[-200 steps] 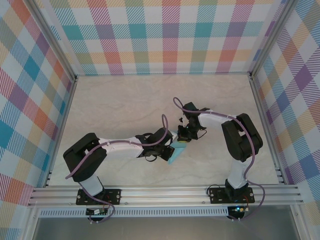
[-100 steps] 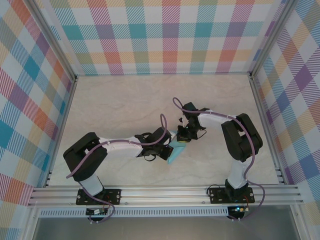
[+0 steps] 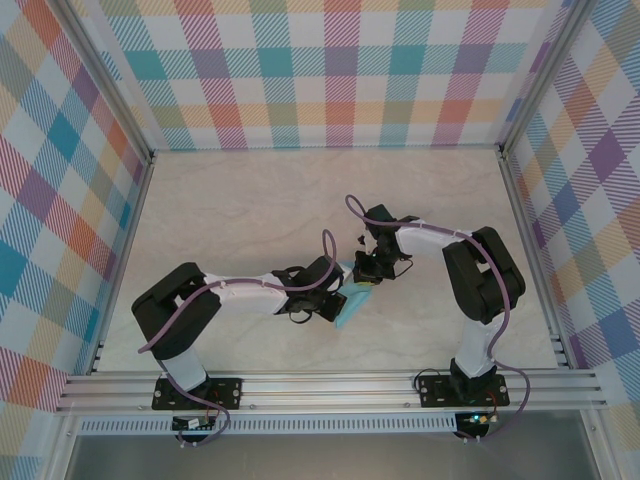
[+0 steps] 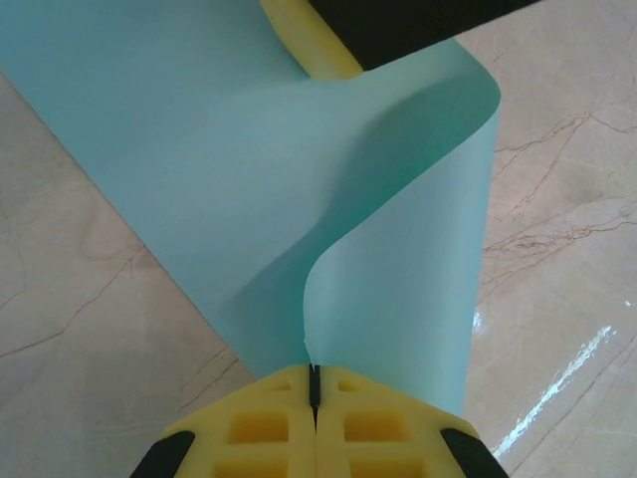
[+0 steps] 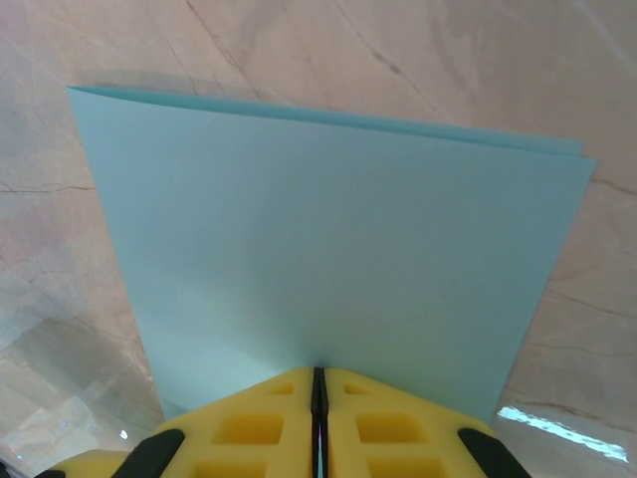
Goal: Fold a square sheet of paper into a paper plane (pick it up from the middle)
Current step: Third fold the triangle at the center of the table.
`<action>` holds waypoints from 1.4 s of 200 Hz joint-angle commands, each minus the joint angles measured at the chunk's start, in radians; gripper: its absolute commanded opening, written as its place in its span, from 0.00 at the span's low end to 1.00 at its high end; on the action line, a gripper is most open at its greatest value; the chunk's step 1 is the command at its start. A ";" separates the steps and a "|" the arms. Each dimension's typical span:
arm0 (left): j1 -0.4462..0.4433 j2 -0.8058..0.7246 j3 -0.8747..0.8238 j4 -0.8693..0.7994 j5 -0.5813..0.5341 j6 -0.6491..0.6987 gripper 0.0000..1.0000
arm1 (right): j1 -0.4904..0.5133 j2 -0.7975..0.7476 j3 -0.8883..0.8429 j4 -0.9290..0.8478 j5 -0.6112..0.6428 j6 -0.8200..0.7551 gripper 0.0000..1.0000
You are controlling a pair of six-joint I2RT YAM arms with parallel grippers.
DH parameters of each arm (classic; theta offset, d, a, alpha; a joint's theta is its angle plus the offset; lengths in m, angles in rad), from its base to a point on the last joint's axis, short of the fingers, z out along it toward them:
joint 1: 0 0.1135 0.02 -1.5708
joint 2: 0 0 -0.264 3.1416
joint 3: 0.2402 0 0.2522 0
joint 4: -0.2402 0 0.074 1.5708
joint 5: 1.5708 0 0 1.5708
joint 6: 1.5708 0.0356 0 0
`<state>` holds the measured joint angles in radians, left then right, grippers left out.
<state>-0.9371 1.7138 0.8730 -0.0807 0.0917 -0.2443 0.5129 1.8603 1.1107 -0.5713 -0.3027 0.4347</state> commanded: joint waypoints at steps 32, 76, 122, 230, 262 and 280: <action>0.019 0.018 0.000 0.000 -0.019 0.028 0.00 | 0.013 0.017 0.009 -0.044 0.007 0.012 0.11; 0.020 0.019 -0.017 0.003 -0.035 0.018 0.00 | 0.012 0.016 0.008 -0.044 0.012 0.015 0.11; 0.020 0.027 -0.023 0.011 -0.016 0.014 0.00 | 0.013 0.009 0.017 -0.041 -0.005 0.019 0.12; 0.019 -0.006 -0.048 0.006 -0.037 0.001 0.00 | 0.012 -0.362 -0.146 0.048 0.041 0.181 0.20; 0.020 -0.013 -0.050 0.013 -0.030 -0.006 0.00 | 0.037 -0.384 -0.242 0.153 -0.045 0.252 0.13; 0.020 -0.011 -0.050 0.012 -0.027 -0.007 0.00 | 0.052 -0.371 -0.273 0.220 -0.107 0.269 0.11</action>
<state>-0.9321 1.7168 0.8490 -0.0422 0.0807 -0.2428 0.5411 1.4803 0.8665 -0.4652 -0.3061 0.6441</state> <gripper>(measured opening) 0.047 0.124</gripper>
